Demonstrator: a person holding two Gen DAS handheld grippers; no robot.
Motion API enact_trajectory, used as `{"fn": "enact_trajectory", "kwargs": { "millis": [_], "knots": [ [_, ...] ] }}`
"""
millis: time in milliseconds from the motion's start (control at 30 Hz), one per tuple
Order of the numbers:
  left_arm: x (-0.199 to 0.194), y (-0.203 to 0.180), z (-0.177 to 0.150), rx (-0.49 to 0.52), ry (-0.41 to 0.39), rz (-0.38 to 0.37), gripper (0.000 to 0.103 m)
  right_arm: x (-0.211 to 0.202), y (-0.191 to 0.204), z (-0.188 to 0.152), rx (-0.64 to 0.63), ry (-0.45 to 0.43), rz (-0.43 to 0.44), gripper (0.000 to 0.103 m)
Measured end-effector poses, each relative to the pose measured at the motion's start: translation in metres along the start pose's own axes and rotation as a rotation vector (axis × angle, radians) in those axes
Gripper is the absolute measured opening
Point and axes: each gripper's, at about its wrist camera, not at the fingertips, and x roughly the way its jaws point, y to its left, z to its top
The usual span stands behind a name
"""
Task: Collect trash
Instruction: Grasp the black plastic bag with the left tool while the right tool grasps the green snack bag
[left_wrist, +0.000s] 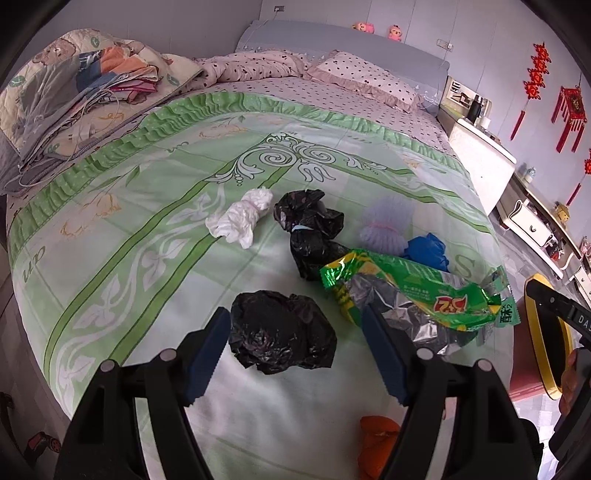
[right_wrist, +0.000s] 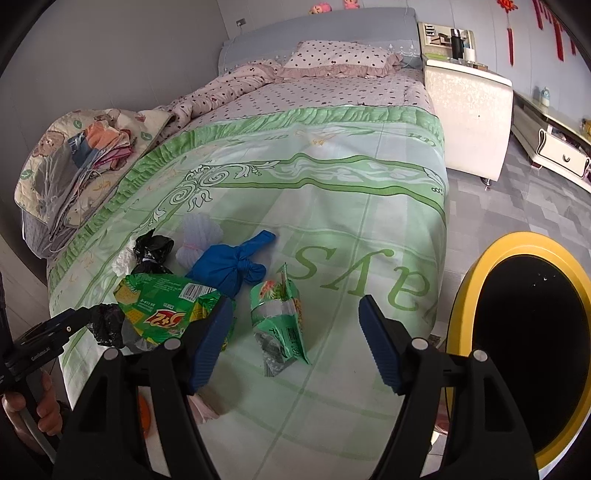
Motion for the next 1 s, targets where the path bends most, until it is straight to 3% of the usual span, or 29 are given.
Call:
{"fn": "enact_trajectory", "kwargs": {
  "millis": [600,867,1000],
  "knots": [
    [0.043,0.006,-0.007,-0.022,0.056,0.022,0.068,0.058,0.001,-0.003,0.021,0.079,0.039,0.066],
    [0.052,-0.005,-0.005,0.034,0.046,0.040,0.057,0.075,0.004,-0.007,0.007,0.103,0.036,0.053],
    [0.053,-0.008,-0.005,0.049,0.037,0.041,0.052,0.076,0.007,-0.008,-0.012,0.103,0.035,0.038]
  ]
}}
